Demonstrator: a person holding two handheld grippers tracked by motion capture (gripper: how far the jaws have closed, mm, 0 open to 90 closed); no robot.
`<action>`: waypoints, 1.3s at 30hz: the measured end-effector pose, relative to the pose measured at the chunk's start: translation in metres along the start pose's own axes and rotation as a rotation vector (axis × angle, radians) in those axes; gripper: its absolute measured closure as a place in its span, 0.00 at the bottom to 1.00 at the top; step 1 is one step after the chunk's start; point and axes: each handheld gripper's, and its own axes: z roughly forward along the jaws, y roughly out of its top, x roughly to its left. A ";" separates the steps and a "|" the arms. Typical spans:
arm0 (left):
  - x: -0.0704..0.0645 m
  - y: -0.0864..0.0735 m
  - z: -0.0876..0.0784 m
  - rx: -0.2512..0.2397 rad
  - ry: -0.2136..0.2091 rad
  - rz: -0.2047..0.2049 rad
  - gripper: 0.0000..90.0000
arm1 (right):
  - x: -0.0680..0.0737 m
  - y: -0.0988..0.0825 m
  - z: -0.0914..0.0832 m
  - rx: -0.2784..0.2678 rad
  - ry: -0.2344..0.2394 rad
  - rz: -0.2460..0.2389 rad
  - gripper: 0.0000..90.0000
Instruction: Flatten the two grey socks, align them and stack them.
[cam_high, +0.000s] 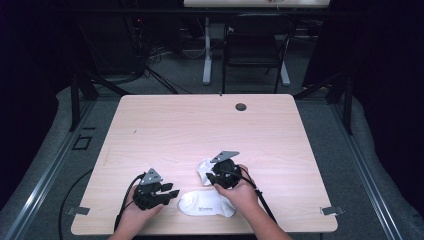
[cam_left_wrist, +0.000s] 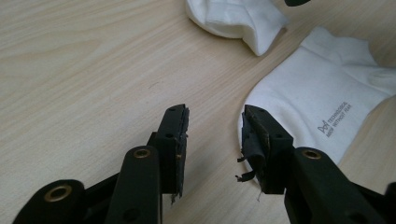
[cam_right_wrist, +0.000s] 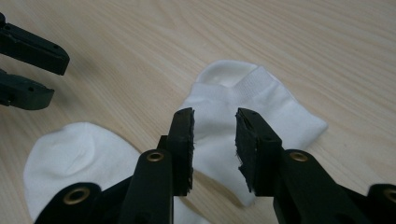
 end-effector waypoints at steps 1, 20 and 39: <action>0.001 0.000 0.000 0.000 0.004 0.003 0.67 | 0.000 0.001 0.001 0.000 0.003 0.000 0.74; 0.006 -0.001 -0.001 -0.007 0.017 -0.012 0.68 | 0.019 0.009 0.038 0.057 -0.035 -0.040 0.67; 0.007 -0.001 -0.001 -0.004 0.018 -0.008 0.67 | 0.020 0.008 0.030 0.060 -0.042 -0.053 1.00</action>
